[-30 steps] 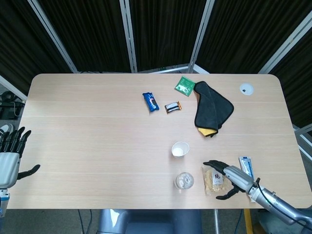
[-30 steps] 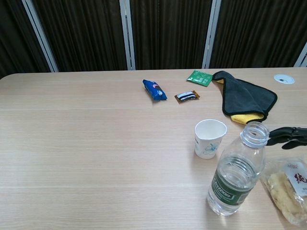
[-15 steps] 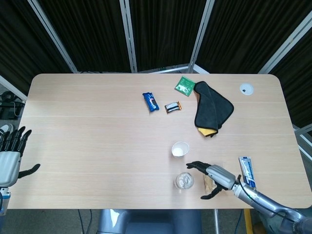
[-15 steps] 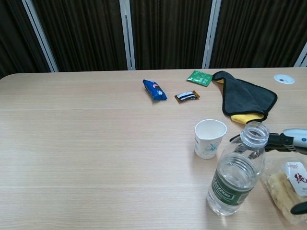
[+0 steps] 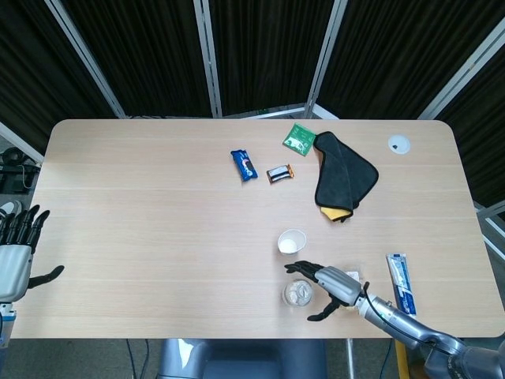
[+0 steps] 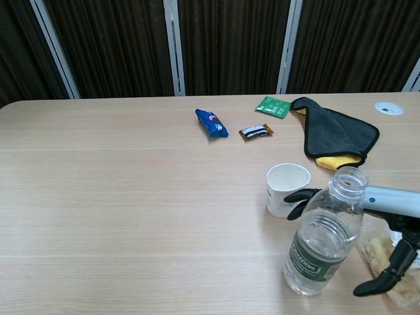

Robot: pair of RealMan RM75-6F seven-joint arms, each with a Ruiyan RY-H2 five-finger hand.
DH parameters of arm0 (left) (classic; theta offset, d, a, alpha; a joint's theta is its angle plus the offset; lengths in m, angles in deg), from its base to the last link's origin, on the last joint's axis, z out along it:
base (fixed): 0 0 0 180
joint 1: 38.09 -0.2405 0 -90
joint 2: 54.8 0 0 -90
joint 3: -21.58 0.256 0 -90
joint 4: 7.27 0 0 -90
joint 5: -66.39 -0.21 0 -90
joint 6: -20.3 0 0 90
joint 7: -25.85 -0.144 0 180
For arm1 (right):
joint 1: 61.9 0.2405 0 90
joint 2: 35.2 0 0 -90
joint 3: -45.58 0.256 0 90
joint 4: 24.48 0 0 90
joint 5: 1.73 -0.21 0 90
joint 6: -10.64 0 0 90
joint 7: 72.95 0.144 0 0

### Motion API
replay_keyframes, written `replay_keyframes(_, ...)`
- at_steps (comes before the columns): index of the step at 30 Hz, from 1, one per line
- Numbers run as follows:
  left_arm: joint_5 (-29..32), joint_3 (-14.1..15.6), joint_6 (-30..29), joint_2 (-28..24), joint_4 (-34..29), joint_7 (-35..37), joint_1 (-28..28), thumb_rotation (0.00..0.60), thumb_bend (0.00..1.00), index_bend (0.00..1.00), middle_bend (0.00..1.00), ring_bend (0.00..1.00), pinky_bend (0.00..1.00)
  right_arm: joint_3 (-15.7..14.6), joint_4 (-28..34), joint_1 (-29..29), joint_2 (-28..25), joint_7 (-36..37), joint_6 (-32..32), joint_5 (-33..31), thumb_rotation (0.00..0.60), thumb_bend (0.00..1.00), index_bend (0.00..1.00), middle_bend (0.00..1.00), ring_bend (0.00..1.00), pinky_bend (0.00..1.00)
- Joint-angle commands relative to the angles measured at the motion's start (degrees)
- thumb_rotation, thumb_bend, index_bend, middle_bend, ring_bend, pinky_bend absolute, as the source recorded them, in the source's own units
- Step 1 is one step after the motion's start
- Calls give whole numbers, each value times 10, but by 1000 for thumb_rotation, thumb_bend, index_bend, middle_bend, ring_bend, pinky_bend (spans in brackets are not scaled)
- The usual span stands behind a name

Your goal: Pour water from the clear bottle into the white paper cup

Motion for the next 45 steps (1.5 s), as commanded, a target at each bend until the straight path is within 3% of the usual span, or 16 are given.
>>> replay_keyframes(1, 1, 0, 2, 0, 1, 1, 0, 600, 0, 0, 0, 0, 0, 2, -6, 1, 13, -3, -2, -10, 600, 0, 0, 126, 56, 154)
replay_keyframes(10, 3, 1, 6, 0, -1, -2, 2, 600, 0, 0, 0, 0, 0, 1, -9, 4, 34, 18, 8, -25, 600, 0, 40, 159, 79, 154)
replay_keyframes(16, -1, 2, 6, -1, -1, 3, 3, 600, 0, 0, 0, 0, 0, 6, -6, 3, 47, 33, 1, -48, 600, 0, 78, 228, 146, 185)
replay_keyframes(22, 0, 1, 6, -1, 0, 6, 4, 600, 0, 0, 0, 0, 0, 6, -17, 1, 56, 27, 0, -55, 600, 0, 201, 313, 220, 217)
replay_keyframes(25, 2, 1, 9, -1, 2, 6, 4, 600, 0, 0, 0, 0, 0, 6, -22, 0, 60, 28, 1, -59, 600, 14, 324, 380, 285, 259)
replay_keyframes(27, 3, 1, 11, 0, 2, 5, 5, 600, 0, 0, 0, 0, 0, 5, -25, -1, 63, 28, 2, -60, 600, 87, 435, 435, 338, 290)
replay_keyframes(29, 4, 2, 12, 0, 2, 4, 6, 600, 0, 0, 0, 0, 0, 6, -27, -3, 66, 26, 4, -62, 600, 170, 485, 478, 382, 306)
replay_keyframes(35, 0, 4, 16, 0, -1, 5, 9, 600, 0, 0, 0, 0, 0, 10, -15, -18, 57, 25, 36, -71, 600, 393, 531, 598, 503, 360)
replay_keyframes(45, -17, 7, 2, -13, -20, 19, 6, 600, 0, 0, 0, 0, 0, 40, 81, -38, -42, -34, 101, -92, 600, 483, 532, 611, 514, 368)
